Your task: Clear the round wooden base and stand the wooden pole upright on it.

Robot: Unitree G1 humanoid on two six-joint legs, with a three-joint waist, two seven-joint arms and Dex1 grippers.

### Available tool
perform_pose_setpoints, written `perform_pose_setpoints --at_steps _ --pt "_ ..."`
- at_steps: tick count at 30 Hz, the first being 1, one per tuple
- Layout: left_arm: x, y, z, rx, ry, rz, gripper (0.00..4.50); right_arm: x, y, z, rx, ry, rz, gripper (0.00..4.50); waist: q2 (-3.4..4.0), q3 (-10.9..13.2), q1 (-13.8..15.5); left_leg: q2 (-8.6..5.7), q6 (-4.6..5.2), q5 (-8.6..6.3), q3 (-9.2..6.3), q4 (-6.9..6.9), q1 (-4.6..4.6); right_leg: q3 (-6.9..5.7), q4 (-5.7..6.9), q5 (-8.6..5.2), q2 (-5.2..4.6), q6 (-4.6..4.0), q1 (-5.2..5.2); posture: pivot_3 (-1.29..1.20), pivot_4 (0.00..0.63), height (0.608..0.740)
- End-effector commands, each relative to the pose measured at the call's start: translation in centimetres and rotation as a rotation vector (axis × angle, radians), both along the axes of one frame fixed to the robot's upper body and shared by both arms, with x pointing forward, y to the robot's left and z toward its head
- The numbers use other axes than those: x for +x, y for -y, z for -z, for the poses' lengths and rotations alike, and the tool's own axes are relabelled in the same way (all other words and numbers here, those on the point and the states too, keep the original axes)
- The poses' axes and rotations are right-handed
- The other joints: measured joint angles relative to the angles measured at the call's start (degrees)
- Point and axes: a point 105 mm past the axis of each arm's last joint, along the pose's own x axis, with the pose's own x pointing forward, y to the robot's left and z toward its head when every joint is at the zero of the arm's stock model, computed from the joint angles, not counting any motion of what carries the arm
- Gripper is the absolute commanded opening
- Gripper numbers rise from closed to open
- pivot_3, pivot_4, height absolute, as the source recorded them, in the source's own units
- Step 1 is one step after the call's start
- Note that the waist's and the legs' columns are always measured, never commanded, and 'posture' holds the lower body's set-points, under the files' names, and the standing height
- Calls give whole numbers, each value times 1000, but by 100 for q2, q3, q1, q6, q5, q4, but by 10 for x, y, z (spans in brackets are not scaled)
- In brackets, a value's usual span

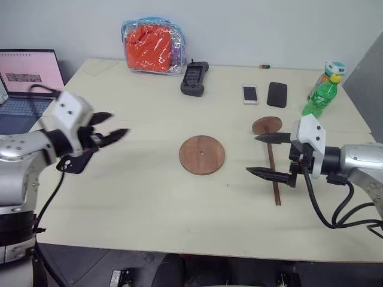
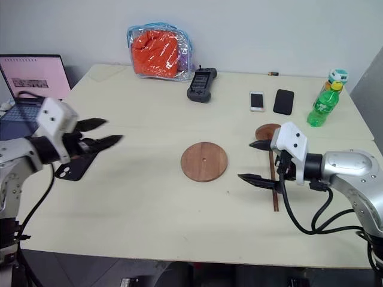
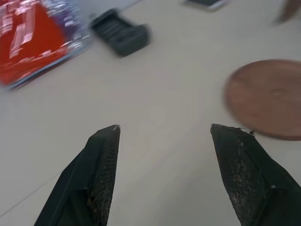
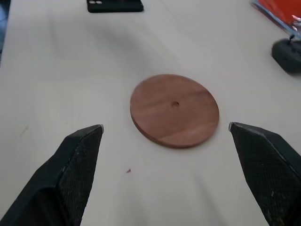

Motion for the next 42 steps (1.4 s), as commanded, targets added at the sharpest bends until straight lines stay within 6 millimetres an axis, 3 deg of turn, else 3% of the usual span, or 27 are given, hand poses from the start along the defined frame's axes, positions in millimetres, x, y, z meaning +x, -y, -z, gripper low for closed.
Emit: perform_pose_setpoints --at_steps 1,5,8,16,21,30,33,37,42 --pt "-24 47 6 63 -97 340 3181 2 18 1 -26 -3 181 4500 0 0 -19 0 0 0 3 0 1 2 0 0 6 0 -1 0 150 740" --pt "-11 64 15 94 -100 398 3181 18 36 9 -26 -63 369 4500 2 0 -118 -5 0 0 16 -1 14 8 13 1 44 -1 -2 0 150 740" --pt "-7 76 24 111 -90 452 3181 37 40 19 -70 -125 478 4500 3 1 -186 -4 1 0 18 0 19 10 24 1 55 -2 -4 0 150 740" --pt "-9 96 34 118 -53 514 3181 81 36 19 -26 -270 636 4500 7 3 -174 8 1 0 13 -2 8 20 25 1 64 -3 -19 0 150 740" --pt "-12 104 42 138 -25 532 3181 128 31 32 10 -402 742 4500 10 5 -177 1 2 -1 26 0 15 21 31 1 54 -4 -19 0 150 740" --pt "-8 117 42 99 23 523 3181 160 32 47 -31 -481 789 4500 10 4 -170 4 -20 13 39 18 -74 20 68 1 42 -3 -114 0 150 740" --pt "-7 117 40 67 26 509 3221 164 31 44 -16 -494 788 4083 10 4 -180 5 -21 14 41 17 -72 21 72 1 37 -3 -118 0 150 740" --pt "-5 115 38 46 30 499 3221 164 28 39 8 -522 771 2871 11 4 -186 5 -21 14 41 17 -71 21 76 1 34 -3 -119 0 150 740" --pt "1 116 36 32 46 468 3221 163 23 35 41 -549 761 1701 11 4 -186 5 -21 14 41 17 -71 20 77 1 33 -3 -120 0 150 740"
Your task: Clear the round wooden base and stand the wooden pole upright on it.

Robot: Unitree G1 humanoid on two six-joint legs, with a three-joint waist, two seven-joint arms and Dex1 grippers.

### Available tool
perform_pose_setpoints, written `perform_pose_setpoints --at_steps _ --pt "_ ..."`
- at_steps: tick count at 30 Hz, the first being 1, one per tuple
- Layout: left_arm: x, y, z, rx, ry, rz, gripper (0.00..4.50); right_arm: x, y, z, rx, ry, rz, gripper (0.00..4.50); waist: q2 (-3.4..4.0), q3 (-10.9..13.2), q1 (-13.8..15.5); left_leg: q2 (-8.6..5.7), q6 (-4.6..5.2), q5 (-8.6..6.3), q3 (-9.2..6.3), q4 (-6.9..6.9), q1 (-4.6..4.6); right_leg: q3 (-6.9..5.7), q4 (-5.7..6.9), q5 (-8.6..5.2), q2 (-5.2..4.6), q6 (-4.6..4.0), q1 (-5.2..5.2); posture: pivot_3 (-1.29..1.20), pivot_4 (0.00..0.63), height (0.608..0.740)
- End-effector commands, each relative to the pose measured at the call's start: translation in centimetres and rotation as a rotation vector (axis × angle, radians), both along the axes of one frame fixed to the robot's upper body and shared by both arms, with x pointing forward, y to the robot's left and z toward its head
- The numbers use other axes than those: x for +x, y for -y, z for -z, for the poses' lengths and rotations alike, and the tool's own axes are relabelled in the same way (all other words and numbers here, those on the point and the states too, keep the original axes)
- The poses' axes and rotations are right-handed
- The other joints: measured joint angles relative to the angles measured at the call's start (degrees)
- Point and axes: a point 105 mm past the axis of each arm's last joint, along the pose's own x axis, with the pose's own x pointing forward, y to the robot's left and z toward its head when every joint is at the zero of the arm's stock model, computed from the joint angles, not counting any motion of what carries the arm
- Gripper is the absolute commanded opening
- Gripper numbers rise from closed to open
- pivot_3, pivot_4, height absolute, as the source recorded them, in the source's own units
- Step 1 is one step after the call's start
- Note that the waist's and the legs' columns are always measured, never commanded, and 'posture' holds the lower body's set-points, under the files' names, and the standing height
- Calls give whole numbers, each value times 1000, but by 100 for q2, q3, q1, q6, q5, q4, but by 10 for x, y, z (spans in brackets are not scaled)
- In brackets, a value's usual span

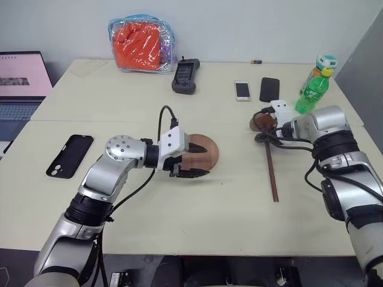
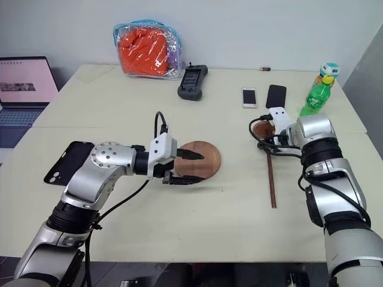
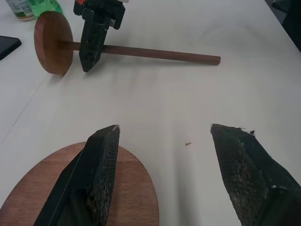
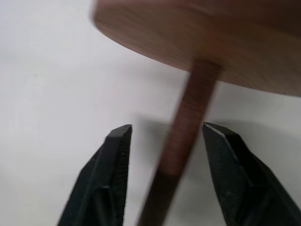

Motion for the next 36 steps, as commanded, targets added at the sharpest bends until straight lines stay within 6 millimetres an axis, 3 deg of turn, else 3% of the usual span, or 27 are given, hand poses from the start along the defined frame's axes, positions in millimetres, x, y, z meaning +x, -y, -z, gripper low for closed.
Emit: perform_pose_setpoints --at_steps 1,7,10,14,17,19,21,23,31,36 --pt "6 0 -17 -44 65 -25 3221 3 -3 -17 46 28 2 1566 0 0 2 0 0 0 -1 0 0 -1 0 0 -1 0 0 0 150 740" --pt "6 -2 -14 -40 66 -39 3221 1 -2 -19 102 9 61 266 0 0 9 0 -1 1 -1 0 -1 -2 1 0 -10 0 0 0 150 740" --pt "7 -5 -14 -37 65 -49 3221 0 -4 -23 135 8 75 253 0 0 6 0 -1 1 -1 0 -1 -2 1 0 -10 0 0 0 150 740" --pt "9 -14 -16 -36 62 -78 3221 0 -11 -44 198 49 93 253 0 0 2 0 -1 1 0 -1 -3 -1 5 0 -10 0 -5 0 150 740" --pt "13 -34 -15 -10 66 -139 3221 -2 -29 -81 285 167 36 253 2 0 -20 0 -1 1 2 -2 -4 0 7 0 -9 0 -10 0 150 740" --pt "14 -55 -15 -3 54 -208 3221 -11 -51 -124 374 361 -74 253 4 1 -72 1 -1 1 4 -4 -4 1 11 0 -9 0 -14 0 150 740" --pt "13 -81 -16 3 41 -283 3221 -35 -78 -172 493 630 -232 253 7 2 -132 8 -1 1 -1 -8 -6 1 16 0 -5 0 -23 0 150 740" --pt "10 -103 -20 -8 37 -352 3221 -63 -96 -192 504 852 -354 253 9 1 -171 13 0 0 -12 -15 -11 -4 18 0 7 0 -28 0 150 740" --pt "-5 -135 -10 59 35 -379 3221 -113 -142 -193 577 1257 -563 253 10 -1 -112 0 2 5 -26 -7 -6 -12 20 0 -27 0 -12 0 150 740" --pt "-12 -123 -8 21 -7 -356 3221 -117 -168 -176 664 1354 -578 253 9 -1 -120 3 2 6 -30 -7 -4 -19 21 0 -20 0 -11 0 150 740"
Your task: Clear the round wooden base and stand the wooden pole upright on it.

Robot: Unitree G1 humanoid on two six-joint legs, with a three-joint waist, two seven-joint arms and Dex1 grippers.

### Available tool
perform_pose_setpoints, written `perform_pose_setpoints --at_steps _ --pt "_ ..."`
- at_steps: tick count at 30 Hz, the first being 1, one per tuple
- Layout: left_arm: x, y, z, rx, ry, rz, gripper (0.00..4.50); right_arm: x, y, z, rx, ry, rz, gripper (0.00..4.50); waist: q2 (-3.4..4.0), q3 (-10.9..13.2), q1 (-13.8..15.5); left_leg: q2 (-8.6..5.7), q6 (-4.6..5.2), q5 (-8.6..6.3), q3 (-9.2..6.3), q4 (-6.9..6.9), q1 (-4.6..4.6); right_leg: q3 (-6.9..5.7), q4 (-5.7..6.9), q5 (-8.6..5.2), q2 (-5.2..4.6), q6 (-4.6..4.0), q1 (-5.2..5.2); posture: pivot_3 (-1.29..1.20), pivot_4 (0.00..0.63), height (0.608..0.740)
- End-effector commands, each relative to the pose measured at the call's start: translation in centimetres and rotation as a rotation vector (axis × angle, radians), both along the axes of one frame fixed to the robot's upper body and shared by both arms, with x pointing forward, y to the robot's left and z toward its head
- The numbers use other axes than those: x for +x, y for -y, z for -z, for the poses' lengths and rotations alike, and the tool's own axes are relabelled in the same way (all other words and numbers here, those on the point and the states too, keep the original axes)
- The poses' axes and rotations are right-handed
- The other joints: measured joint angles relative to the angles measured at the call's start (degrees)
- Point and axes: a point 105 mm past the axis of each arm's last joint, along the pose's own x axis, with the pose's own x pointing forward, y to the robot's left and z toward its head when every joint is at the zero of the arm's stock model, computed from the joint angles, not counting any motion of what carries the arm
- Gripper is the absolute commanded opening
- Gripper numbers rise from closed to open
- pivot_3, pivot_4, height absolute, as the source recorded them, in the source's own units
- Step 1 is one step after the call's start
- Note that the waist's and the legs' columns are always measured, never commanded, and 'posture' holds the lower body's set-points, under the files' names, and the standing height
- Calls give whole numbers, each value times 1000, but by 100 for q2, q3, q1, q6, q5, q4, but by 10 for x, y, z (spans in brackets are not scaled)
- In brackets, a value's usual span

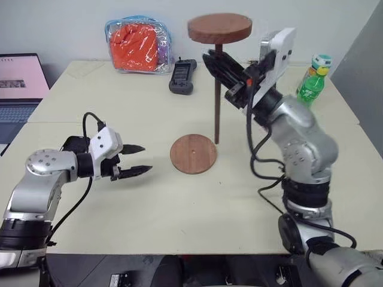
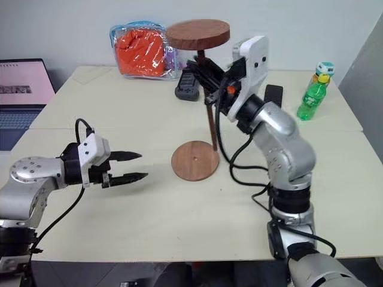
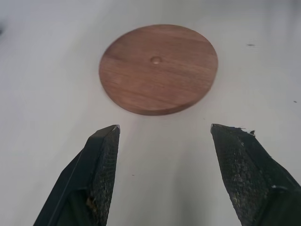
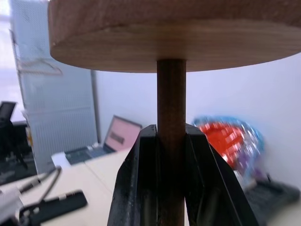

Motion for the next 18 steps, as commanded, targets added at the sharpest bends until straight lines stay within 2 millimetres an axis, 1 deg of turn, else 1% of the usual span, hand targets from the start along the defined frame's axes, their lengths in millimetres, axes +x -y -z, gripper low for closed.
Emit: perform_pose_setpoints --at_steps 1,5,6,8,12,18 --pt "-5 9 -14 -27 40 31 3221 -8 -13 0 48 123 -16 253 0 0 -6 0 -2 1 0 -1 0 0 0 0 2 0 -1 0 150 740" --pt "-5 23 -17 -56 51 44 3221 0 -31 16 54 133 -36 253 1 0 -10 4 -4 2 3 -1 4 2 2 0 2 0 -1 0 150 740" --pt "-5 23 -17 -58 49 48 3221 2 -34 19 52 135 -37 253 1 0 -10 3 -4 2 3 -2 5 2 2 0 2 0 -1 0 150 740" --pt "-9 29 -16 -62 45 61 3221 6 -37 26 45 134 -33 253 1 1 -16 3 -5 3 3 -2 5 2 1 0 3 0 0 0 150 740" --pt "-12 32 -8 -38 42 70 3221 14 -44 38 21 135 -19 253 1 1 -25 5 -11 6 4 -5 10 7 0 0 4 0 1 0 150 740" --pt "-13 36 -7 -38 44 77 3221 20 -49 48 5 133 -19 253 1 1 -14 5 -10 5 4 -6 11 7 1 0 4 0 1 0 150 740"
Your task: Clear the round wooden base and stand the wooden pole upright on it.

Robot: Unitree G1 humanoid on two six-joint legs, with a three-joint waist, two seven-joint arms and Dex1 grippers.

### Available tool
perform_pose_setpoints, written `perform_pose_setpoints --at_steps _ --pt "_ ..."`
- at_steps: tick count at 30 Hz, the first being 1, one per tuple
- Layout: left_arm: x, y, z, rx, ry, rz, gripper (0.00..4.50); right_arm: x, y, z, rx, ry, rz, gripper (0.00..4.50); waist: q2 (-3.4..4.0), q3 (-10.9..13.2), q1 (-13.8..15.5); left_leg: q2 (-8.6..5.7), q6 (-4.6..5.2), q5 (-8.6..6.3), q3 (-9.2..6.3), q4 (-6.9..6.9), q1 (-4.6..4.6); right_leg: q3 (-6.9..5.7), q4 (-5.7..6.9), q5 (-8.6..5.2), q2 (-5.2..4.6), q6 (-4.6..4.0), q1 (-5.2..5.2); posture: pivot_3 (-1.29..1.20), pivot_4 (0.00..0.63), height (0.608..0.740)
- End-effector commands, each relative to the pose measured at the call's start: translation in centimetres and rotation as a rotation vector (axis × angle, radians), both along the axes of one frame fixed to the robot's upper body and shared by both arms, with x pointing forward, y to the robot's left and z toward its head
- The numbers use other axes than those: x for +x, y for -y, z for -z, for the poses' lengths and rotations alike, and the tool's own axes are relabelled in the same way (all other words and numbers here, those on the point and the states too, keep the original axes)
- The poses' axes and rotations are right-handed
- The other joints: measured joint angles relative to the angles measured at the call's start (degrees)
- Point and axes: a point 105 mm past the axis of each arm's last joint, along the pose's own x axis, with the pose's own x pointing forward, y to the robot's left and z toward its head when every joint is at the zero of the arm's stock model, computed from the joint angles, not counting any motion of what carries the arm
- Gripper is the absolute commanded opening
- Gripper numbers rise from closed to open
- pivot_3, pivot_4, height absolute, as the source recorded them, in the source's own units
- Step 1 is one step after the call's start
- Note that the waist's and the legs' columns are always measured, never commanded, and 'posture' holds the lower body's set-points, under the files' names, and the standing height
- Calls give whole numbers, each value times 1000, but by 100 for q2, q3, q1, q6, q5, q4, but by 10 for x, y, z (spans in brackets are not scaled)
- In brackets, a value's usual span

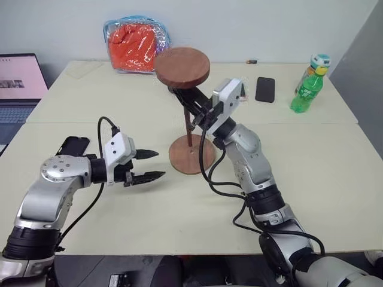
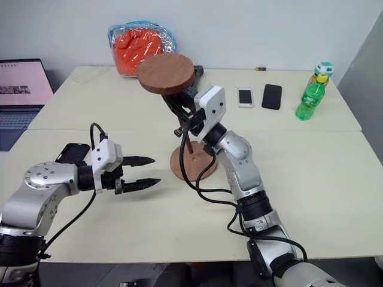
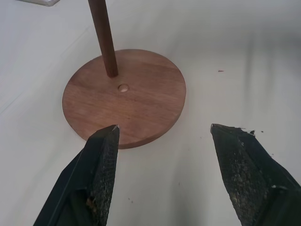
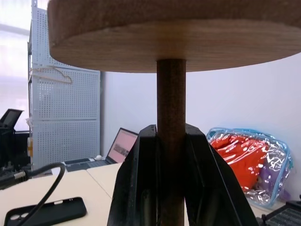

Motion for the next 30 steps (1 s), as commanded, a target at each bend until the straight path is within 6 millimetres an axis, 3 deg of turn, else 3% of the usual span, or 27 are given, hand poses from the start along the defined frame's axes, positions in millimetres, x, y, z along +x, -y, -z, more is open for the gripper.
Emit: perform_pose_setpoints --at_steps 1,30 --pt "-3 3 -8 17 46 25 3221 -7 -4 -12 24 67 -20 253 0 0 -1 0 -1 0 0 0 1 0 0 0 0 0 0 0 150 740" --pt "4 -3 -9 16 55 -5 3221 -6 -4 17 -41 37 -30 253 0 0 -1 0 0 0 -1 0 0 0 0 0 0 0 0 0 150 740"
